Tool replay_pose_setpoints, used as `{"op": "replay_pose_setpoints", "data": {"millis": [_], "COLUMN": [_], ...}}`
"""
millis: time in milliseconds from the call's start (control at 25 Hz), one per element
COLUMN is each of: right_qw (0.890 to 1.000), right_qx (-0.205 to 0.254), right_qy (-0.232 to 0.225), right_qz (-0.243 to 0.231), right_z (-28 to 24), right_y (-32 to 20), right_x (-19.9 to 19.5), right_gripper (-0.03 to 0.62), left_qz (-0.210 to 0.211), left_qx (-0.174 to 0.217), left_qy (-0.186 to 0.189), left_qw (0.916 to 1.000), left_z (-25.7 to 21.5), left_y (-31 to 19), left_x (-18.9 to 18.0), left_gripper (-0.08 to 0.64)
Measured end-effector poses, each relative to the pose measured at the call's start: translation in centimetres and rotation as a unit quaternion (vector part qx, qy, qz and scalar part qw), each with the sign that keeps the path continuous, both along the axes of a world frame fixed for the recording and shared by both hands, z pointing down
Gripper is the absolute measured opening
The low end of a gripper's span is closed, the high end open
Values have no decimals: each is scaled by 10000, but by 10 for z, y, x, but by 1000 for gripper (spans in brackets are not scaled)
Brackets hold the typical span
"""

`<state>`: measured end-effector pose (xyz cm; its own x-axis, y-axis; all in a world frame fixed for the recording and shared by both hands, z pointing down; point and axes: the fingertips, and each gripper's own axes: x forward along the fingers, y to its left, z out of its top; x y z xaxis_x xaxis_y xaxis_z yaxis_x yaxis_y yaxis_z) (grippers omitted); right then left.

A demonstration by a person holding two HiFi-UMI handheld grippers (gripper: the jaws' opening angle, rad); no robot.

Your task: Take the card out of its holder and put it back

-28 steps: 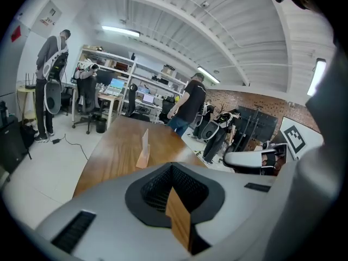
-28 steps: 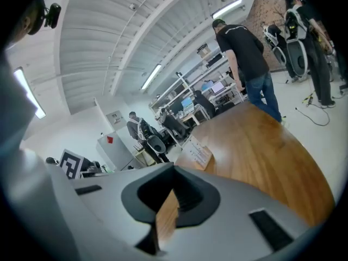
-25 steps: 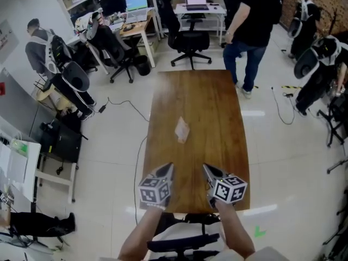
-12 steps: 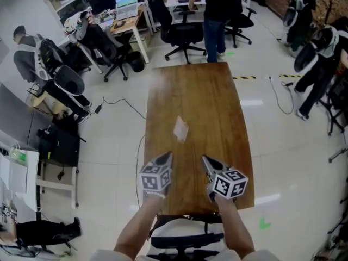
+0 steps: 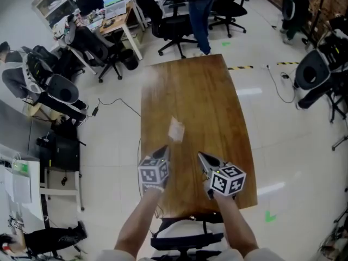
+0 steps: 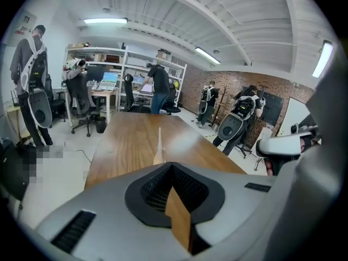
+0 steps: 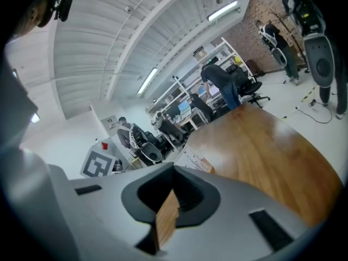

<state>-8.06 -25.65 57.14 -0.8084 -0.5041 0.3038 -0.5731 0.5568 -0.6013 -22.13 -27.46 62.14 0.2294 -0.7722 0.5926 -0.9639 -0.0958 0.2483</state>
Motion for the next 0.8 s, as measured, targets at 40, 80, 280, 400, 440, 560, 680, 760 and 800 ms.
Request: {"op": "replay_pose_setpoints", "data": {"millis": [40,80,280,400,440,560,680,760,800], "right_qw": [10000,10000,9999,9999,9999,9998,9998,9997,9997], "right_qx": [-11,-23,-85,-116,-125,-159,-189,-206,-218], "right_qy": [-1,0,-10,-33,-42,-76,-100,-118,-130], "right_qz": [-6,-13,-55,-80,-84,-69,-42,-15,3], "right_z": [1,2,7,10,11,12,14,16,16], "right_y": [-1,-2,-9,-12,-13,-18,-25,-30,-31], "right_x": [-1,-3,-8,-9,-10,-12,-13,-11,-9], "right_gripper": [11,11,11,11,11,11,11,11,11], "left_qz": [-10,-19,7,42,51,62,69,65,57], "left_qx": [-23,-44,-231,-327,-356,-455,-476,-468,-481], "left_qy": [-23,-42,-37,-64,-77,-73,-111,-155,-164], "left_qw": [10000,10000,9997,9994,9993,9989,9988,9988,9987], "left_z": [3,6,20,27,30,37,38,37,39], "left_y": [-2,-4,-13,-19,-22,-33,-48,-58,-61], "left_x": [-3,-5,-8,-5,-4,-4,-5,-4,-4], "left_gripper": [0,0,82,109,136,207,207,207,207]}}
